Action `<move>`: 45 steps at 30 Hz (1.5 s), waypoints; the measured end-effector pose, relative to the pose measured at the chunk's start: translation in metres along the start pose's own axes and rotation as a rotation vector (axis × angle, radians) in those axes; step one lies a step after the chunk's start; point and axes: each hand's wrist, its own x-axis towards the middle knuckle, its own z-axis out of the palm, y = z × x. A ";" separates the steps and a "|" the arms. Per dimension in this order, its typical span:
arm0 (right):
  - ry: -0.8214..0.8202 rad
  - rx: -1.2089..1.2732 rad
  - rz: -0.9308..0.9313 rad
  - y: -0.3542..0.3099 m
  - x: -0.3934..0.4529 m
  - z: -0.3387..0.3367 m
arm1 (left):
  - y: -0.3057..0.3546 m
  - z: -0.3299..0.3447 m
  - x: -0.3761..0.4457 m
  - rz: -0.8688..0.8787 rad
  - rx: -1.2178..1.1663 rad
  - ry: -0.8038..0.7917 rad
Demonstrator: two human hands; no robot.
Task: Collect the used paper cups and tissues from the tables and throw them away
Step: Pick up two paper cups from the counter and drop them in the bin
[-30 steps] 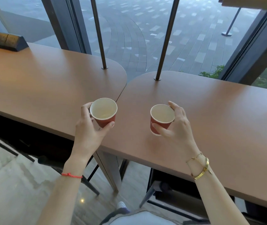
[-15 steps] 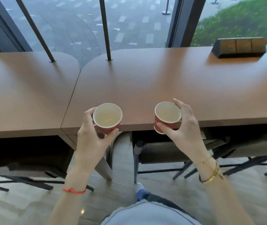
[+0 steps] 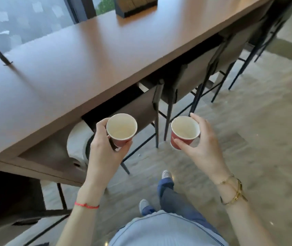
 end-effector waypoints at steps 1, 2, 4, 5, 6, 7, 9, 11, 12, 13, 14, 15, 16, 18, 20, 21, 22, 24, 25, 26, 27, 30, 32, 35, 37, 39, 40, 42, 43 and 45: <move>0.045 -0.017 0.030 0.009 -0.012 -0.013 | 0.009 0.013 0.000 0.037 -0.021 -0.048; 0.080 -0.031 0.059 0.018 -0.023 -0.025 | 0.017 0.026 0.000 0.067 -0.041 -0.096; 0.149 -0.044 0.123 0.035 -0.046 -0.047 | 0.038 0.052 0.000 0.131 -0.068 -0.190; 0.188 -0.043 0.153 0.044 -0.056 -0.058 | 0.049 0.066 -0.001 0.168 -0.074 -0.232; 0.229 -0.044 0.180 0.053 -0.067 -0.070 | 0.061 0.080 -0.003 0.202 -0.085 -0.272; 0.270 -0.050 0.206 0.061 -0.078 -0.082 | 0.074 0.095 -0.005 0.232 -0.102 -0.312; 0.354 -0.065 0.257 0.080 -0.099 -0.108 | 0.101 0.128 -0.009 0.287 -0.139 -0.391; 0.441 -0.080 0.316 0.101 -0.121 -0.137 | 0.130 0.165 -0.018 0.339 -0.160 -0.466; 0.483 -0.090 0.346 0.112 -0.132 -0.151 | 0.144 0.183 -0.023 0.358 -0.170 -0.502; 0.525 -0.099 0.374 0.122 -0.143 -0.166 | 0.159 0.202 -0.029 0.378 -0.180 -0.538; 0.561 -0.110 0.403 0.133 -0.155 -0.183 | 0.175 0.222 -0.036 0.402 -0.190 -0.574; 0.587 -0.120 0.426 0.142 -0.165 -0.196 | 0.186 0.236 -0.042 0.424 -0.197 -0.604; 0.615 -0.134 0.451 0.152 -0.175 -0.210 | 0.199 0.252 -0.049 0.448 -0.205 -0.630; 0.685 -0.163 0.512 0.175 -0.201 -0.246 | 0.231 0.293 -0.066 0.505 -0.219 -0.685; 0.746 -0.178 0.560 0.196 -0.228 -0.279 | 0.264 0.330 -0.086 0.536 -0.241 -0.748; 0.778 -0.186 0.579 0.206 -0.240 -0.294 | 0.280 0.347 -0.095 0.554 -0.258 -0.780; 0.808 -0.193 0.603 0.215 -0.252 -0.309 | 0.296 0.364 -0.104 0.578 -0.268 -0.810; 0.867 -0.201 0.656 0.232 -0.273 -0.333 | 0.325 0.394 -0.121 0.628 -0.278 -0.867; 0.899 -0.204 0.676 0.240 -0.283 -0.343 | 0.338 0.409 -0.127 0.649 -0.284 -0.891; 0.933 -0.201 0.697 0.249 -0.291 -0.353 | 0.351 0.424 -0.133 0.668 -0.288 -0.914; 0.966 -0.191 0.722 0.258 -0.299 -0.362 | 0.364 0.439 -0.139 0.684 -0.293 -0.936; 1.064 -0.177 0.783 0.285 -0.318 -0.386 | 0.402 0.487 -0.153 0.727 -0.310 -0.999; 1.124 -0.193 0.821 0.307 -0.328 -0.403 | 0.428 0.521 -0.163 0.762 -0.323 -1.039; 1.188 -0.184 0.868 0.344 -0.335 -0.437 | 0.471 0.579 -0.178 0.812 -0.328 -1.098; 1.229 -0.173 0.875 0.371 -0.335 -0.467 | 0.502 0.619 -0.188 0.850 -0.344 -1.131; 1.263 -0.209 0.880 0.398 -0.335 -0.505 | 0.538 0.661 -0.198 0.883 -0.377 -1.157; 1.282 -0.225 0.890 0.411 -0.334 -0.526 | 0.557 0.682 -0.203 0.895 -0.395 -1.177; 1.327 -0.261 0.910 0.435 -0.336 -0.570 | 0.596 0.723 -0.213 0.933 -0.412 -1.222; 1.346 -0.282 0.918 0.446 -0.338 -0.592 | 0.615 0.742 -0.219 0.959 -0.414 -1.237; 1.371 -0.303 0.946 0.467 -0.341 -0.631 | 0.653 0.780 -0.232 1.007 -0.420 -1.271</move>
